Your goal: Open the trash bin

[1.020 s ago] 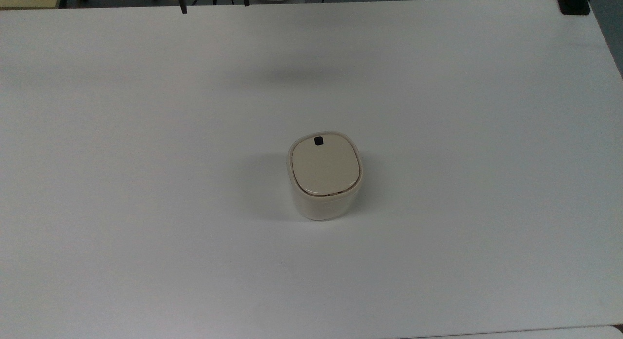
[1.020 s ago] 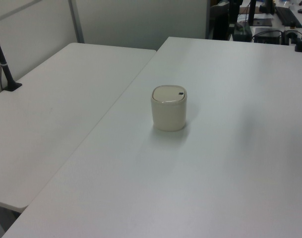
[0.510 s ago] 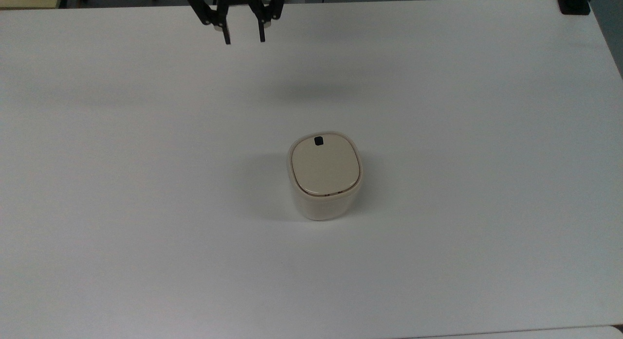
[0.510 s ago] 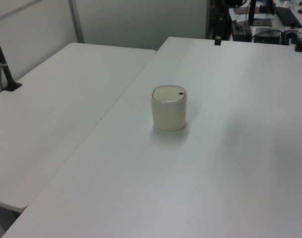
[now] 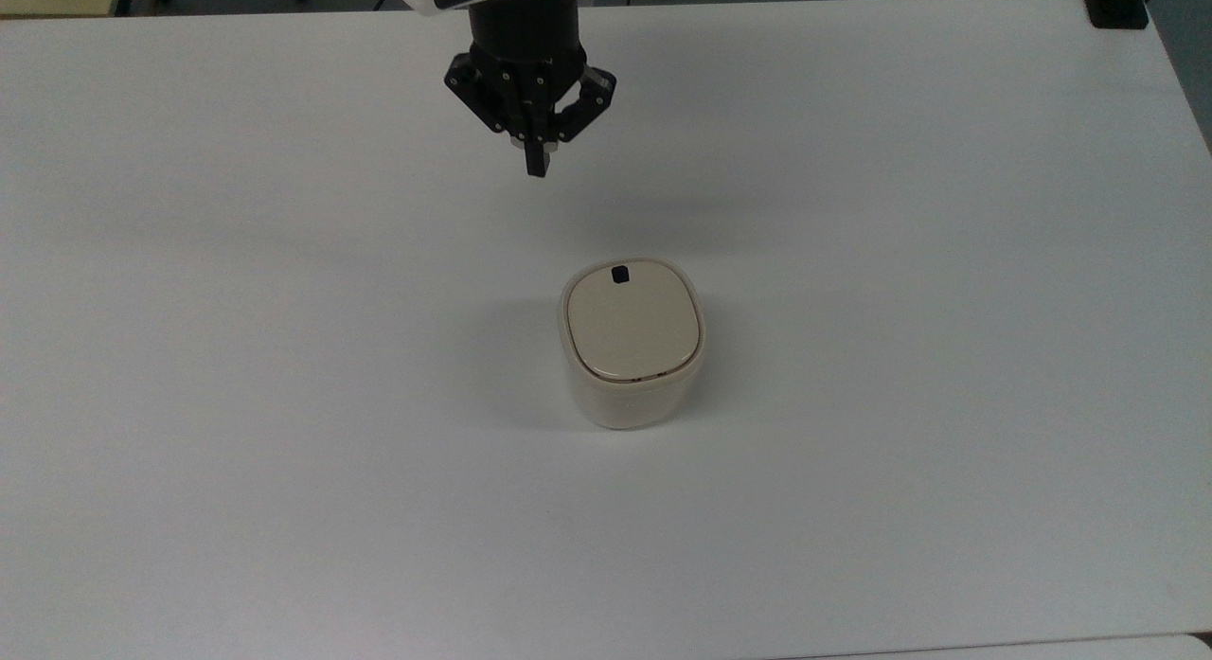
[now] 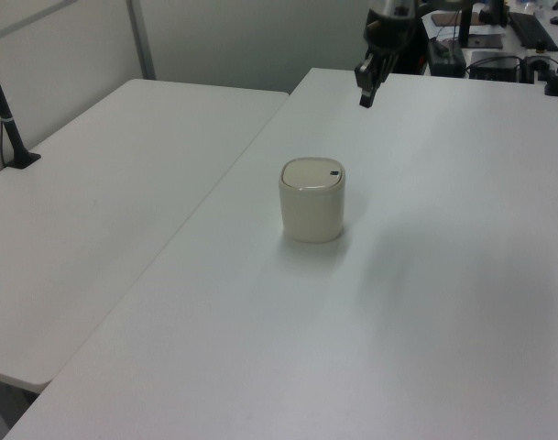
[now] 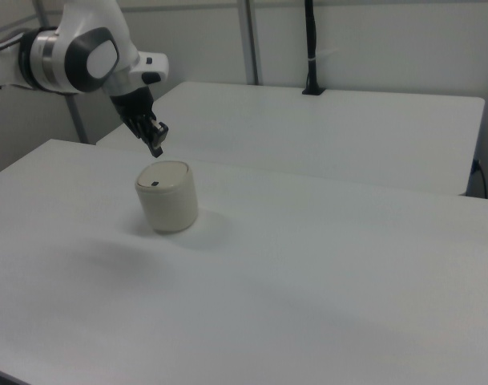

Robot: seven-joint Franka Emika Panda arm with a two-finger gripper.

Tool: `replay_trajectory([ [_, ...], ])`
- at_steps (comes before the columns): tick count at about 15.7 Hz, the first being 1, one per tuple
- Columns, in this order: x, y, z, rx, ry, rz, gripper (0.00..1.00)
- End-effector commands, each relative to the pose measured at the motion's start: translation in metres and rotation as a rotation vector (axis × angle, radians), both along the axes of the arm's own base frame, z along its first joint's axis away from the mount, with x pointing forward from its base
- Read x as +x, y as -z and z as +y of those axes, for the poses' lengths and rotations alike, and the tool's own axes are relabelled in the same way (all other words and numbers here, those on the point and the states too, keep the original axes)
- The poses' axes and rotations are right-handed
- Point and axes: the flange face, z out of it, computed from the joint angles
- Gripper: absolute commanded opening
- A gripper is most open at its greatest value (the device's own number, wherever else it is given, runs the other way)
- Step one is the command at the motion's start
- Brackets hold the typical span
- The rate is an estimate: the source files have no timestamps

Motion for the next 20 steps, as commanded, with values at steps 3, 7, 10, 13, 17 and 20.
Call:
replay_trajectory([
  [3,0.019,0.054,0.044,0.045,0.087,-0.033,0.0],
  [7,0.031,0.076,0.054,0.07,0.153,-0.059,0.0],
  [10,0.035,0.096,0.068,0.067,0.147,-0.055,0.0],
  [13,0.035,0.109,0.074,0.044,0.128,-0.044,0.0],
  [17,0.033,0.119,0.083,-0.008,0.087,-0.04,0.0],
  [20,0.033,0.112,0.078,0.009,0.109,-0.042,0.0],
])
